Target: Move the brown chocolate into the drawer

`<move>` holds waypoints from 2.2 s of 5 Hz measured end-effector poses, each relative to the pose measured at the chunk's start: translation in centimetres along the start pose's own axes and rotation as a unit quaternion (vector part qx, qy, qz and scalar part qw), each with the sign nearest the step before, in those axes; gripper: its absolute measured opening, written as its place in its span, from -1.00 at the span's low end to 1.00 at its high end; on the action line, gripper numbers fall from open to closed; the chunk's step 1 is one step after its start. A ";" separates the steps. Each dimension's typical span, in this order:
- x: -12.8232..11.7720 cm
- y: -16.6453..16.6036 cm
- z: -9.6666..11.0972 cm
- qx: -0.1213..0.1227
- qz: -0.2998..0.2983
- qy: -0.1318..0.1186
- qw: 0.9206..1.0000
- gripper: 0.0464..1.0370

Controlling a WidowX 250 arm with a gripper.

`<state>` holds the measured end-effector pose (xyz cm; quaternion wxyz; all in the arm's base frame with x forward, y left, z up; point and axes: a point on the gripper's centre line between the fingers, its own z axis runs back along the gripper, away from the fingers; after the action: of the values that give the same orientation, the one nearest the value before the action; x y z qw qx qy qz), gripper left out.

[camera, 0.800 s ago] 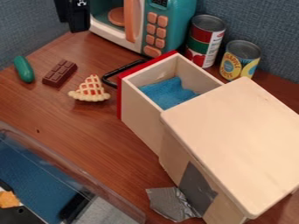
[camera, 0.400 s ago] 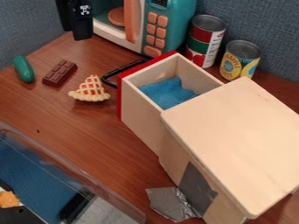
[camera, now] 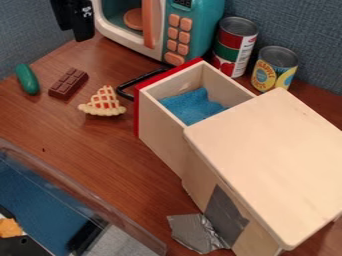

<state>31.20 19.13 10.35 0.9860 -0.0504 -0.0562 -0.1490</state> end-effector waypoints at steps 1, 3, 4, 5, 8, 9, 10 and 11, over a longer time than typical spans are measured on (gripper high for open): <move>-0.7 2.3 -1.5 0.037 0.037 -0.002 0.999 0.93; -3.6 3.5 -6.8 0.117 0.039 0.057 0.991 0.93; -3.6 3.4 -7.2 0.120 0.051 0.050 0.990 0.93; -3.1 3.0 -7.5 0.095 0.074 0.031 0.992 0.93; -0.9 3.6 -5.9 0.064 0.133 -0.013 0.989 0.93; -1.2 3.6 -7.3 0.054 0.146 -0.002 0.988 0.93; -1.3 3.6 -7.4 0.051 0.151 -0.002 0.987 0.93; -1.8 3.3 -8.1 0.049 0.160 0.002 0.986 0.93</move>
<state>31.21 21.81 1.89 0.9985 -0.0105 -0.0526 0.0132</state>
